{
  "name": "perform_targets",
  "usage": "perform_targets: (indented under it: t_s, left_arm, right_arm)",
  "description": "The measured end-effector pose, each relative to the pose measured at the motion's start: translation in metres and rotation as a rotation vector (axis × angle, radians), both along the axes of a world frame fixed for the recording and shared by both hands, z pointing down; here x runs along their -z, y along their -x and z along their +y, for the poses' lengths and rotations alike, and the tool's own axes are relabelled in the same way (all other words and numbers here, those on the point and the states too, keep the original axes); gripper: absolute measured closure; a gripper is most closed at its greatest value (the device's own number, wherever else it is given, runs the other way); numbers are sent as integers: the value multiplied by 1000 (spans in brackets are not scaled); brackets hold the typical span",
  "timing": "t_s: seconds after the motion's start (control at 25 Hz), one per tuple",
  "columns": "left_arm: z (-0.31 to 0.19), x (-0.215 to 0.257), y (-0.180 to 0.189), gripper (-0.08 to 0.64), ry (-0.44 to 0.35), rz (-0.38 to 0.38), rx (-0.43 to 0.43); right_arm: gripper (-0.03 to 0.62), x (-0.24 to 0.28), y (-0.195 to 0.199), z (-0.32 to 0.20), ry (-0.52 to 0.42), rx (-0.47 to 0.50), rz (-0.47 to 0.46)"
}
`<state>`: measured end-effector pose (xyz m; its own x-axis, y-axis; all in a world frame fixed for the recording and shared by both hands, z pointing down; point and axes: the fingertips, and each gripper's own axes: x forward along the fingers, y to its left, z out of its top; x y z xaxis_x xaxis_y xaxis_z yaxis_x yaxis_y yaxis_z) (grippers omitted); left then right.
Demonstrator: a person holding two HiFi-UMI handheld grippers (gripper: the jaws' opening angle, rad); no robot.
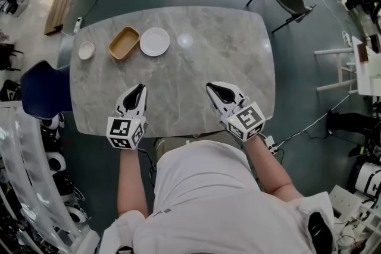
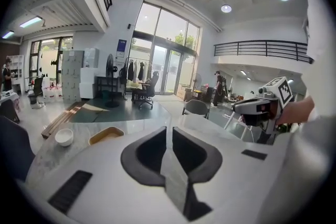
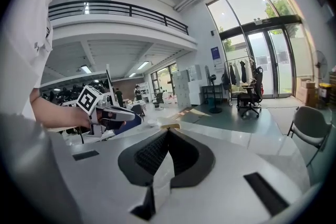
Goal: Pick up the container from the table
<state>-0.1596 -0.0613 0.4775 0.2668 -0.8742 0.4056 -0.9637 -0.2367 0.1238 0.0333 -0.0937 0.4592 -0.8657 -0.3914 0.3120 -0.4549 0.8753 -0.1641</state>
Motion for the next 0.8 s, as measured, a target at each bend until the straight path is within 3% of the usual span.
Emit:
perform_targets:
  t_s: [0.4, 0.8]
  left_arm:
    - [-34, -61, 53, 492, 150, -42, -45]
    - [-87, -138, 98, 422, 271, -163, -77]
  right_arm:
    - [581, -20, 9, 4, 33, -134, 71]
    - [581, -58, 11, 2, 115, -235, 173]
